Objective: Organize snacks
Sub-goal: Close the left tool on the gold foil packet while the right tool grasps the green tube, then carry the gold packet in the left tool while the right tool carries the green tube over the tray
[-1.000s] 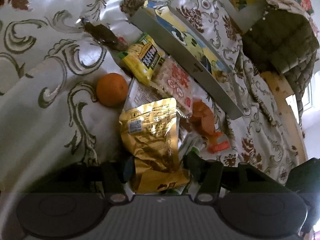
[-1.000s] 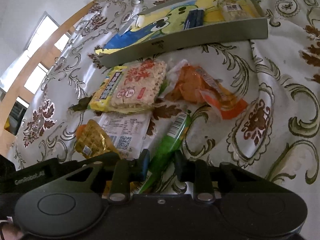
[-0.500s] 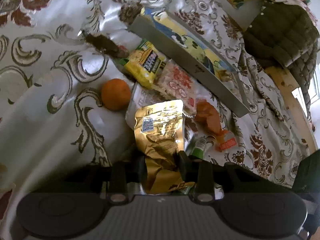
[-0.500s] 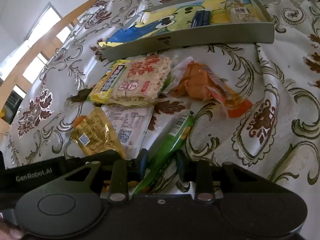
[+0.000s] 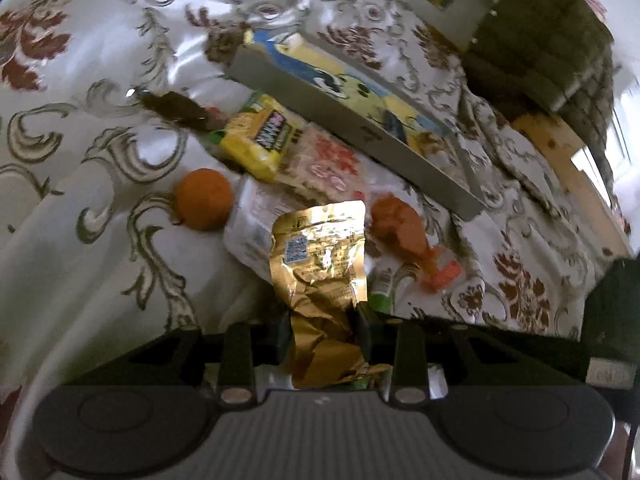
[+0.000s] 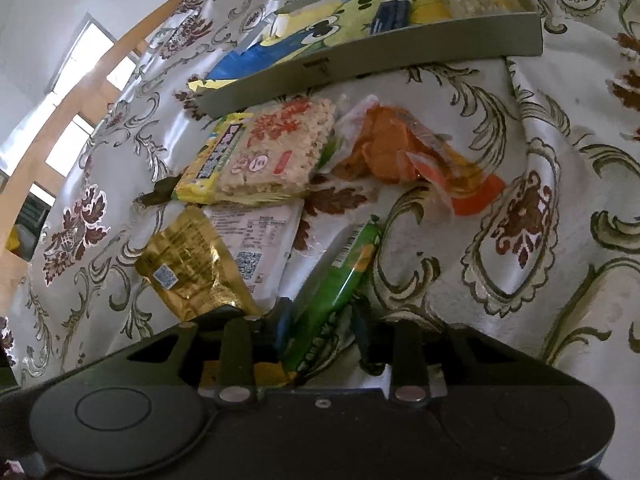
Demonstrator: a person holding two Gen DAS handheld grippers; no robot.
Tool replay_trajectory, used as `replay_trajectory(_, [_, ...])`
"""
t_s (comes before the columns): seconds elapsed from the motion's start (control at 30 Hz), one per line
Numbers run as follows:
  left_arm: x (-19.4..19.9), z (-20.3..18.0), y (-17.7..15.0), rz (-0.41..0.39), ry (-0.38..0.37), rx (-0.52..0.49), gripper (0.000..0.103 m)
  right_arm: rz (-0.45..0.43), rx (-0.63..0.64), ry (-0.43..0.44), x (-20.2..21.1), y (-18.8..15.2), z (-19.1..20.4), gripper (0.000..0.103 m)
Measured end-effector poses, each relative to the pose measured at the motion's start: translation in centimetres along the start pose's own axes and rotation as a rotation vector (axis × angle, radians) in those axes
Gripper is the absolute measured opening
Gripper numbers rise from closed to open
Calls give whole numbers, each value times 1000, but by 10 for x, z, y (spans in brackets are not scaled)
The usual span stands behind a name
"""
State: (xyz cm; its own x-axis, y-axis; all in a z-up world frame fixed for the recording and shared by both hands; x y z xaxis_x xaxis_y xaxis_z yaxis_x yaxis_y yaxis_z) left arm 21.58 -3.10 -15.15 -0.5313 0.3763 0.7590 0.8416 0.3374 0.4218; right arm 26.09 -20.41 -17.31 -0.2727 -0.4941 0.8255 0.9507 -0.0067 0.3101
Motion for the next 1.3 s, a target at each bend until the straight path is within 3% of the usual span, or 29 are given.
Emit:
replay_trajectory(0.17, [5,1,2,-27,-6,5,37,-15,-85,44,8,3,-6,27])
replay_trajectory(0.57, [28,-3,18,-156,-27,-6,37,-214,7,-10,49,16,9,21])
replay_trajectory(1.3, [57,-26,59,-288,-16,-74,37,-397,62,15,82,30,18,19])
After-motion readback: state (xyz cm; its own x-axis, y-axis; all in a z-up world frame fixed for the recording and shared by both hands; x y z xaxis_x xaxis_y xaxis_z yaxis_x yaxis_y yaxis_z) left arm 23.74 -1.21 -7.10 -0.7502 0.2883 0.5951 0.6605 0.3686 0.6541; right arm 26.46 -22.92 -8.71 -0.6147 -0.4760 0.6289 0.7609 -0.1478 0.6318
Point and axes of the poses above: each gripper's, at about its wrist camera, not at the fingertips, and x roughly against the way its jaws point, z to its left, y to its top, the point moved 6 cm from there along -x, roughly the way its jaws point, and after that the axes turned 6 degrees about z, right-handed, at the moved point
